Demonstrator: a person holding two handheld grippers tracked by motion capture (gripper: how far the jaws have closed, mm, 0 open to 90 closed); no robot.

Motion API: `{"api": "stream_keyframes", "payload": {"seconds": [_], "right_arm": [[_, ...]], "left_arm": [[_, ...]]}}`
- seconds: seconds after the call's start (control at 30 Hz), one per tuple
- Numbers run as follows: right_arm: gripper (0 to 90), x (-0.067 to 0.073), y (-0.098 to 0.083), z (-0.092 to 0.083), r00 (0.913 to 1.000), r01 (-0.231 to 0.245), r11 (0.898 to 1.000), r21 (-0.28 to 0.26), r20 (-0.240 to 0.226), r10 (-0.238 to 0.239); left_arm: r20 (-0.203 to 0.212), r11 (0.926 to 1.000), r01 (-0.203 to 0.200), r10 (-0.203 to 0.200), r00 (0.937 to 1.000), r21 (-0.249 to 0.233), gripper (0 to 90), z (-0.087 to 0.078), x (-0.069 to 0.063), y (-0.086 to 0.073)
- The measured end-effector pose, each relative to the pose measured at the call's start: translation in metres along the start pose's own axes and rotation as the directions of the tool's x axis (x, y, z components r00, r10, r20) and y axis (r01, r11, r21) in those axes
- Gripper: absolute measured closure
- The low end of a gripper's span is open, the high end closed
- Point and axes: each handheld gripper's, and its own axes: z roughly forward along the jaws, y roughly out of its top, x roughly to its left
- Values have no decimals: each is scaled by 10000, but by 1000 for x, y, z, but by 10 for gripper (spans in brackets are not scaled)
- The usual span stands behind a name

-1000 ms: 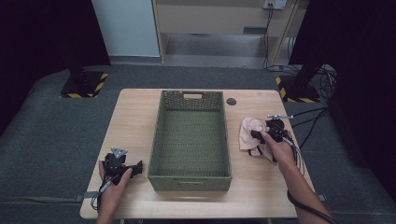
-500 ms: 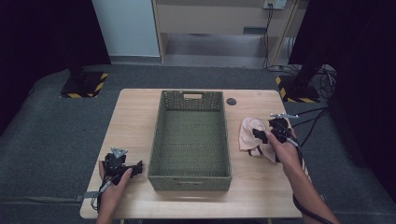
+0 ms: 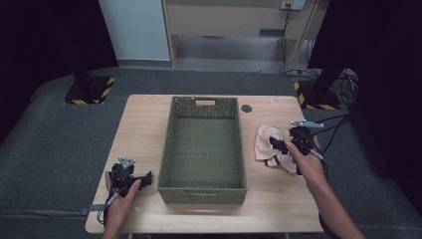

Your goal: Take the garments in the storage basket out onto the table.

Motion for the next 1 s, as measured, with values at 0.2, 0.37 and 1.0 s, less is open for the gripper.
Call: {"api": "stream_keyframes", "payload": {"seconds": [0.2,0.37,1.0], "right_arm": [[27,7,-10,-13,9990,293,9994,-203,-340,-299],[33,11,-21,-22,9967,538,9983,-203,-600,-549],[34,19,-51,-35,9884,1135,9935,-58,-1009,-1135]], "left_arm": [[-1,10000,-1,1,10000,0,0,0,0,0],[1,10000,-4,4,10000,1,0,0,0,0],[27,10000,-34,34,10000,-3,0,0,0,0]]}}
